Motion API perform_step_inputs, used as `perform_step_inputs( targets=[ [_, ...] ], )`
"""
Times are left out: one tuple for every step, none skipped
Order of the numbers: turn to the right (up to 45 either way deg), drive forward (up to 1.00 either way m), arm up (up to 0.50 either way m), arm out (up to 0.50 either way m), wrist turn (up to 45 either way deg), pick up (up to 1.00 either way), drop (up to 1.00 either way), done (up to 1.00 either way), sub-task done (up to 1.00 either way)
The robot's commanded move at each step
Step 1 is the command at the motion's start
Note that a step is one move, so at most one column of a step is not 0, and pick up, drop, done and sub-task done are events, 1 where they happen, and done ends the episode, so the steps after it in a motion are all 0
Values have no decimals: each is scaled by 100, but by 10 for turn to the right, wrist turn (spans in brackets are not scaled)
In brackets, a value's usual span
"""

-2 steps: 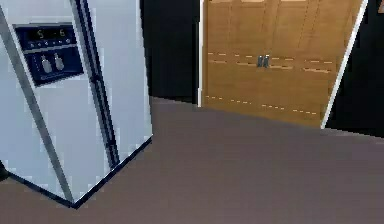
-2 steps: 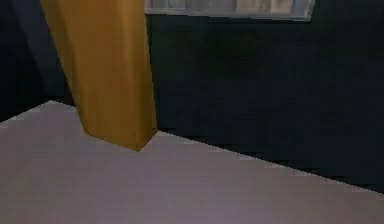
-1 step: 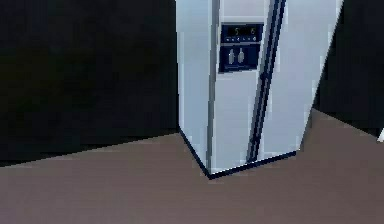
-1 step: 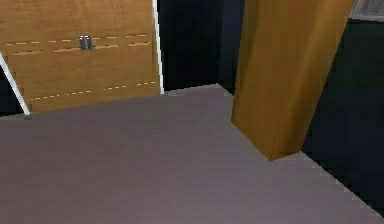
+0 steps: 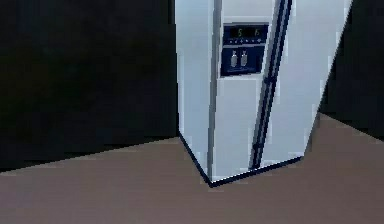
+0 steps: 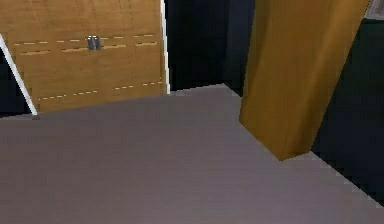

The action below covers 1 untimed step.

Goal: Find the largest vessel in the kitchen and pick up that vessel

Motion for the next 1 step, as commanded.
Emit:
perform_step_inputs(
  targets=[
    [-450,0,0,0,0,0,0,0,0]
  ],
)
